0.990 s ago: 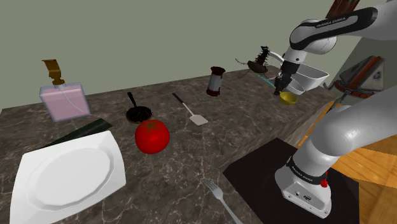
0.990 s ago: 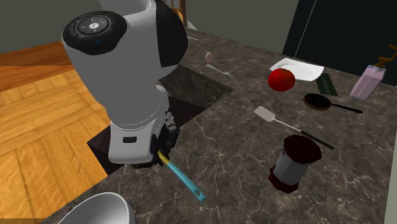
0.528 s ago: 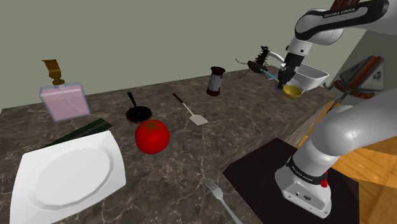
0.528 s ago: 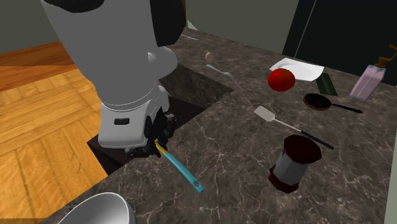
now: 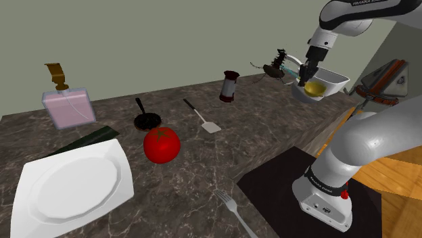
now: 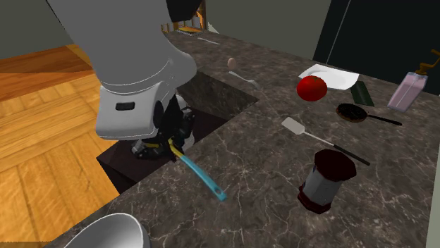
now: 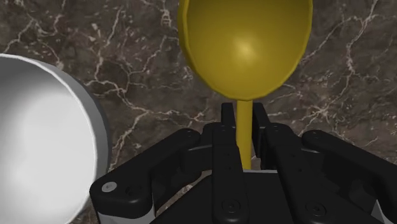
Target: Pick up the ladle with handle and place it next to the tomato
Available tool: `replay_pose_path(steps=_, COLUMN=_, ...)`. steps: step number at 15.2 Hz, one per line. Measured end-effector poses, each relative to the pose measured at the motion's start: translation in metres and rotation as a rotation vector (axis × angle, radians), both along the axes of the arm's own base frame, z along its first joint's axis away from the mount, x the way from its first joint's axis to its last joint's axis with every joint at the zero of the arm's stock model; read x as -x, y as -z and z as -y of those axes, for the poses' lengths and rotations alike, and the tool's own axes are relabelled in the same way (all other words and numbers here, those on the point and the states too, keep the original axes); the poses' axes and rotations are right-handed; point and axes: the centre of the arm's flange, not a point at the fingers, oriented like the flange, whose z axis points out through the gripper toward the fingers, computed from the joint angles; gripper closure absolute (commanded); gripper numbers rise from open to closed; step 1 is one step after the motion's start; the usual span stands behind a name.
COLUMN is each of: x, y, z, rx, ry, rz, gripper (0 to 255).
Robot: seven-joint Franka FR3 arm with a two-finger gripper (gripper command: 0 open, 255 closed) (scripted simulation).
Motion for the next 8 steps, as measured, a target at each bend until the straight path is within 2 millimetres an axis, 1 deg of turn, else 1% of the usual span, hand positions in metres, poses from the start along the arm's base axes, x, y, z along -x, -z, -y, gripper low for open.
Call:
replay_pose_path(steps=2, x=0.000, y=-0.010, z=0.000, rx=0.000, ry=0.000, rz=0.000, gripper=255)
replay_pose_path(steps=3, x=0.000, y=-0.013, z=0.000, rx=0.000, ry=0.000, rz=0.000, gripper=255)
replay_pose_path(steps=4, x=-0.004, y=-0.014, z=-0.004, rx=0.000, ry=0.000, rz=0.000, gripper=255)
replay_pose_path(steps=8, x=-0.032, y=-0.016, z=-0.040, rx=0.000, ry=-0.001, rz=0.000, gripper=255)
